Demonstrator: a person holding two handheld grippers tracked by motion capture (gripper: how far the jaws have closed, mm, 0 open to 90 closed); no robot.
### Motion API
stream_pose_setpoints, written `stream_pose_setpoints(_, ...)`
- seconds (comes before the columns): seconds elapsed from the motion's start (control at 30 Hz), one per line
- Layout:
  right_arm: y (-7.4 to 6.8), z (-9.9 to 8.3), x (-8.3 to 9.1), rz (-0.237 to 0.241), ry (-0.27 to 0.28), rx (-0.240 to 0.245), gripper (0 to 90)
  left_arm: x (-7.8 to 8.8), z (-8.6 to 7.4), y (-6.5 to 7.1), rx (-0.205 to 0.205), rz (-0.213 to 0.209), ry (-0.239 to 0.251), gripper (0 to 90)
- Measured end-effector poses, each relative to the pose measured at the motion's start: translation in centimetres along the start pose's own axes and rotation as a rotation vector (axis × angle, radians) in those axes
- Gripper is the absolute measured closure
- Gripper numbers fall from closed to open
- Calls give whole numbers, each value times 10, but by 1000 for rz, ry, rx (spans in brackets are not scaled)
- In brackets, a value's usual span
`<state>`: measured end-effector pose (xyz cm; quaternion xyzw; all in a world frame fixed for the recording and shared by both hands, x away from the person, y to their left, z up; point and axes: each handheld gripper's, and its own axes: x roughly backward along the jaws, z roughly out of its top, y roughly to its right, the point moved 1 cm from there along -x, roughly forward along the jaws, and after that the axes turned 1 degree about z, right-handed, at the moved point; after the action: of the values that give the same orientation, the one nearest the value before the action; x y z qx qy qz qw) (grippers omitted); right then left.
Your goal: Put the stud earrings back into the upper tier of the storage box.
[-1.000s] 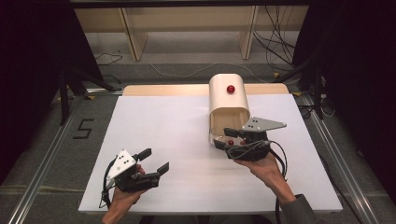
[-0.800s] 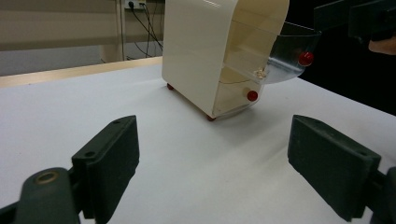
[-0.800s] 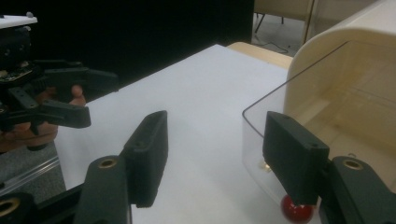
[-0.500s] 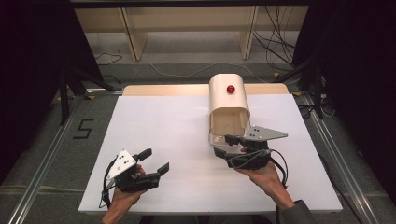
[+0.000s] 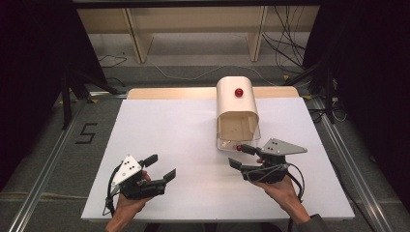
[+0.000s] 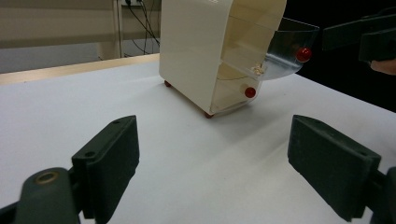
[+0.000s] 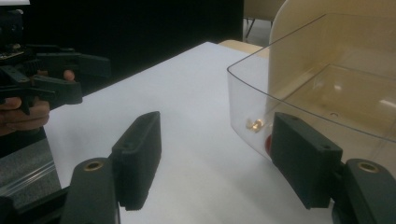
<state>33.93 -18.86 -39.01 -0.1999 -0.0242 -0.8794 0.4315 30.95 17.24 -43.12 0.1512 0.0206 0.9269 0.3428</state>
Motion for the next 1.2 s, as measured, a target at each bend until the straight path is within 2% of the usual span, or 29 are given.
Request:
stream_pose_setpoints(0.8,2,-25,8,-19,-3,-2,334,-1,-1,1,-5,-14,-15,161)
stream_pose_setpoints(1.2,7,-46,20,-56,17,4,332,-1,-1,2,-3,-25,-20,160)
